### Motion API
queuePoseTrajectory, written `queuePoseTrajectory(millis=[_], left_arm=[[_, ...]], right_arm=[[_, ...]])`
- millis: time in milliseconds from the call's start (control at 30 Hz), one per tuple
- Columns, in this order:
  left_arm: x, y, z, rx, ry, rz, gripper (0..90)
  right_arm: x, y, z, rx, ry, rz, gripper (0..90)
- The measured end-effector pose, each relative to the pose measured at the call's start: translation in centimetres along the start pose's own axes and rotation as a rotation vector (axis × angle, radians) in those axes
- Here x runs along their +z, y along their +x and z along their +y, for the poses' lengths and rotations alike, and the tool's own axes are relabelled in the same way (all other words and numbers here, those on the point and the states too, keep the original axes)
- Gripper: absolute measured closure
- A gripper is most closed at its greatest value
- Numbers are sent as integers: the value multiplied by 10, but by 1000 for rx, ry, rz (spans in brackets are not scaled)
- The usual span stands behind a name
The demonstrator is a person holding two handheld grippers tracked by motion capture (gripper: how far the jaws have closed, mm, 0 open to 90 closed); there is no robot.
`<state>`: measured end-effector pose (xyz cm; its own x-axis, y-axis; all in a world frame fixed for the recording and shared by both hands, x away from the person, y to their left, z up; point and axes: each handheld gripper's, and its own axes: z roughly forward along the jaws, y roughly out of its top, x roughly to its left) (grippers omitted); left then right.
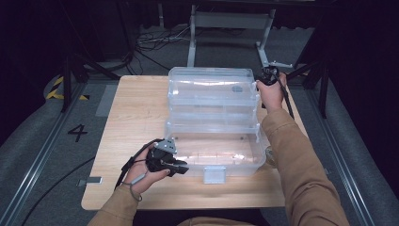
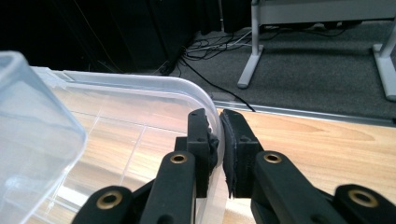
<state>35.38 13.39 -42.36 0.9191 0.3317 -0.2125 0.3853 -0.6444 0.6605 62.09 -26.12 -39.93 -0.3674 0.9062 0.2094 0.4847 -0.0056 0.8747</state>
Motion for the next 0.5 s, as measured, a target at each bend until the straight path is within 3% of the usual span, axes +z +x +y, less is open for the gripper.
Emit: queuePoseTrajectory(millis=[500], left_arm=[[0, 0, 0, -2, -2, -2, 748]], right_arm=[[8, -4, -5, 35, 36, -2, 818]])
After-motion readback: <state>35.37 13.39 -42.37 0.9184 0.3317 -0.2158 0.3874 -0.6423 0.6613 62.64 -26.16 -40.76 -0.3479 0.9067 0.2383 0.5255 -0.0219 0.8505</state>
